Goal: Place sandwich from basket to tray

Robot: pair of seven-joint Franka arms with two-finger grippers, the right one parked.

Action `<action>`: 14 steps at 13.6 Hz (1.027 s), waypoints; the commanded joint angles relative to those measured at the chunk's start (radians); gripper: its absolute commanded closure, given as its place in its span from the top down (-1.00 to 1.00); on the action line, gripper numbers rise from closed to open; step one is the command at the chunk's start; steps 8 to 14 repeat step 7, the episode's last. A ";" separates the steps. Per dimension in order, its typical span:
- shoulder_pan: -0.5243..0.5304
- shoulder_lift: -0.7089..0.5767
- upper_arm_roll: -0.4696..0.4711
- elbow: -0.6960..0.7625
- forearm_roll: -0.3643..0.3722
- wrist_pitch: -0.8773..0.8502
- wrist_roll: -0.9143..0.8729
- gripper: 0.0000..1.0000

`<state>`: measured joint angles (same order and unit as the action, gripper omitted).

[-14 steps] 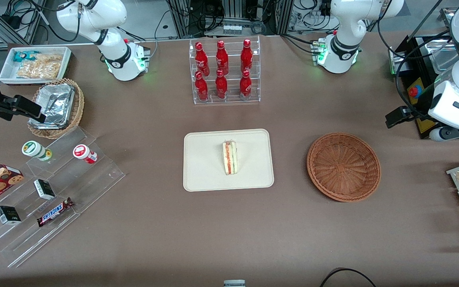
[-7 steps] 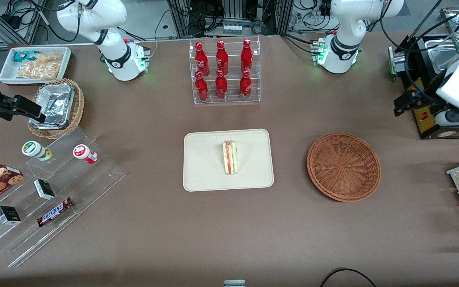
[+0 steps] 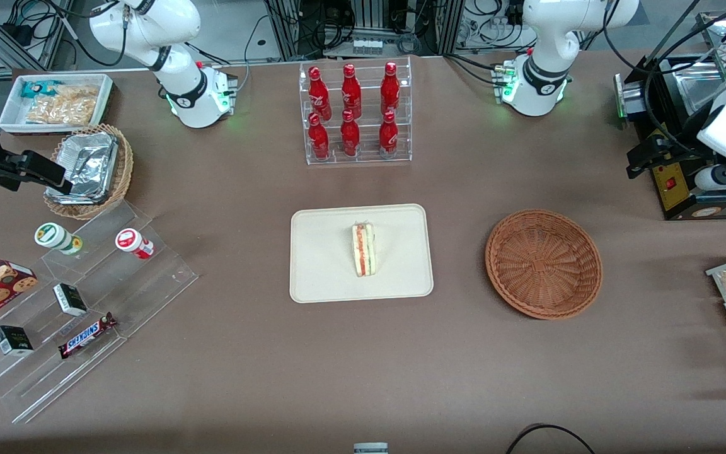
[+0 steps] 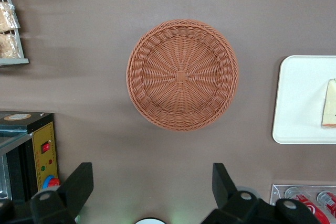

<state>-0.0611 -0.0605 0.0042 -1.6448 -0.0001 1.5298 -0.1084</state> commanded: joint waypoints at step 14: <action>0.032 -0.019 -0.009 0.013 -0.005 -0.048 0.058 1.00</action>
